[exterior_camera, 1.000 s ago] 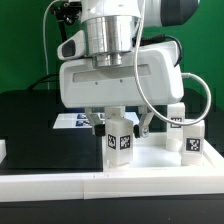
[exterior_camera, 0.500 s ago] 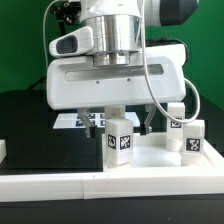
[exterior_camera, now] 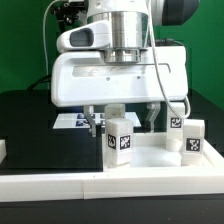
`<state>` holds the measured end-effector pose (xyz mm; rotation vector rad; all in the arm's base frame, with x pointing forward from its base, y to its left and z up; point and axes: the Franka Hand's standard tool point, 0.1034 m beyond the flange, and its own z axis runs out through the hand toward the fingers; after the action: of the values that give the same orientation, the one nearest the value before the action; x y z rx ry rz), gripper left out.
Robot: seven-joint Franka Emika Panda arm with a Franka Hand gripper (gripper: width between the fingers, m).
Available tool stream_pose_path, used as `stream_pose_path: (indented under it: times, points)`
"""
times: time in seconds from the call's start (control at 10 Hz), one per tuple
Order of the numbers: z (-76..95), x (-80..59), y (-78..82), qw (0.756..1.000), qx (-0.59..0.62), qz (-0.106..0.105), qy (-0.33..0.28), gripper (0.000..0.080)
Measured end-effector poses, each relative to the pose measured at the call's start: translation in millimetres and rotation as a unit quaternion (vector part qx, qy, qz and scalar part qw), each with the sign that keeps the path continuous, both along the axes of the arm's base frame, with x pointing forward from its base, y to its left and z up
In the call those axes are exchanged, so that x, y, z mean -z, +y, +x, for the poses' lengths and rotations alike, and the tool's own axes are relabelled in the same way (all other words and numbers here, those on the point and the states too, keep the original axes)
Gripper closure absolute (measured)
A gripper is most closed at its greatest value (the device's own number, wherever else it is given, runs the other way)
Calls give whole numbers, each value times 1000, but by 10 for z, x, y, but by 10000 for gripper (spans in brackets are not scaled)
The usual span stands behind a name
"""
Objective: Assemble square table
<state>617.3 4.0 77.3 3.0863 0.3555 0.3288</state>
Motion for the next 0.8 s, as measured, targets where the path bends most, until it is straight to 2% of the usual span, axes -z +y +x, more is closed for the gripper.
stream_pose_path:
  times: [0.1, 0.3, 0.4, 0.8]
  points:
    - [4, -3, -17, 1000, -25, -6, -1, 193]
    - [-1, 8, -18, 1000, -19, -4, 0, 480]
    - [0, 8, -17, 1000, -19, -4, 0, 509]
    - [0, 9, -19, 1000, -5, -1, 0, 509]
